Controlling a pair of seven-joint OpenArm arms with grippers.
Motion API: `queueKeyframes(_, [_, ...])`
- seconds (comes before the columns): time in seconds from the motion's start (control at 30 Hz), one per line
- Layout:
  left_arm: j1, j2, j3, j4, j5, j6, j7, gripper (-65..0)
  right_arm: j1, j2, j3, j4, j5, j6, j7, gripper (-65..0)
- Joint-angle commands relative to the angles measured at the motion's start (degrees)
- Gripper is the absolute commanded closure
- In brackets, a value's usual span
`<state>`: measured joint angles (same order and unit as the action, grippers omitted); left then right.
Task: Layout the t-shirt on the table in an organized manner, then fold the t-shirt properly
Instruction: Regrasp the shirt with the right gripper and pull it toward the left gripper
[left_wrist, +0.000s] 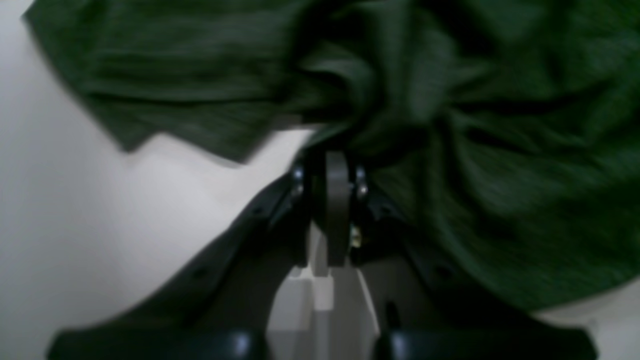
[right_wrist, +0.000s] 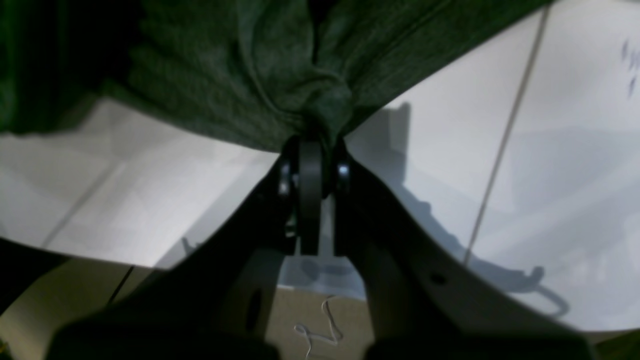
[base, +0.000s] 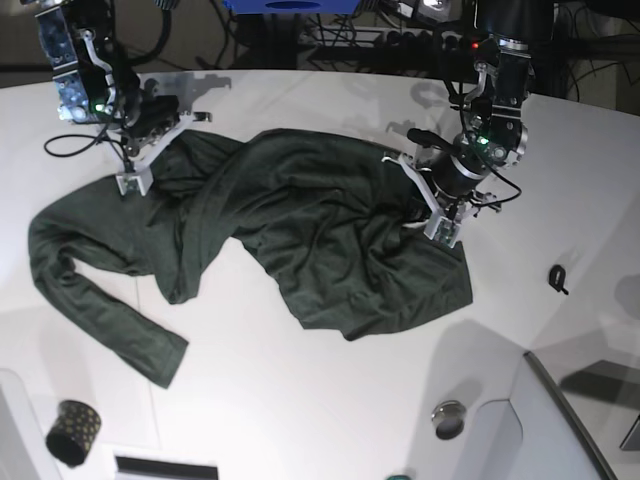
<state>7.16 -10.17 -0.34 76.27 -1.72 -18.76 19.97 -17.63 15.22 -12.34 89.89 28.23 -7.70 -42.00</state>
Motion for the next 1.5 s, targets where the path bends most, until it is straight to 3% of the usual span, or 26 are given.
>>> queueKeyframes(0.0, [-0.61,-0.07,0.03,0.87,-0.70,-0.01,-1.28,-5.4,0.35,0.38,0.34,1.15,0.04,0.36,0.37,-0.9])
queueKeyframes(0.1, [-0.61,0.64,0.38,0.87,-0.70,-0.01,-1.37,-5.4,0.18,0.47,0.34,3.96,0.12,0.19,-0.68,-8.7])
queueKeyframes(0.23, [-0.70,1.78,-0.23,0.87,-0.35,-0.01,-1.37,-5.4,0.26,0.47,0.34,12.14,-0.14,0.10,-3.58,-30.6])
queueKeyframes(0.3, [-0.70,1.78,-0.23,0.87,-0.26,-0.01,-1.37,-5.4,1.58,0.47,0.25,13.81,-0.14,0.01,-4.20,-36.3])
queueKeyframes(0.53, [-0.61,1.43,-0.23,0.87,-0.26,-0.01,-1.20,-5.4,8.44,-2.26,-2.74,10.82,-0.05,0.36,-9.21,-36.0])
queueKeyframes(0.73, [-0.43,0.81,-0.23,0.87,-0.26,-0.01,-1.11,-5.4,13.72,-5.77,-5.73,0.88,-0.05,0.36,-8.68,-36.0])
queueKeyframes(0.83, [-0.08,0.64,-0.58,0.87,-0.26,-0.01,-1.28,-5.4,14.33,-5.77,-7.49,-1.23,-0.05,0.10,-5.78,-36.0])
queueKeyframes(0.97, [0.53,0.72,-6.30,0.96,-0.70,-0.18,-1.20,-5.4,13.72,-5.51,-7.57,-1.40,-0.05,0.10,-5.34,-35.3])
queueKeyframes(1.13, [1.85,0.72,-12.72,2.10,-0.70,-0.36,-1.11,-5.4,12.84,-5.60,-7.84,-2.55,-0.05,0.10,-4.90,-25.8])
queueKeyframes(1.27, [3.08,0.64,-16.06,2.37,-0.70,-0.44,-1.28,-5.4,14.33,-7.09,-7.93,-3.34,-0.05,0.36,-5.25,-0.9])
queueKeyframes(1.47, [4.31,0.64,-17.99,2.46,-0.70,-0.44,-1.28,-5.4,19.96,-11.14,-11.88,-1.84,-0.05,0.36,-7.72,-0.5])
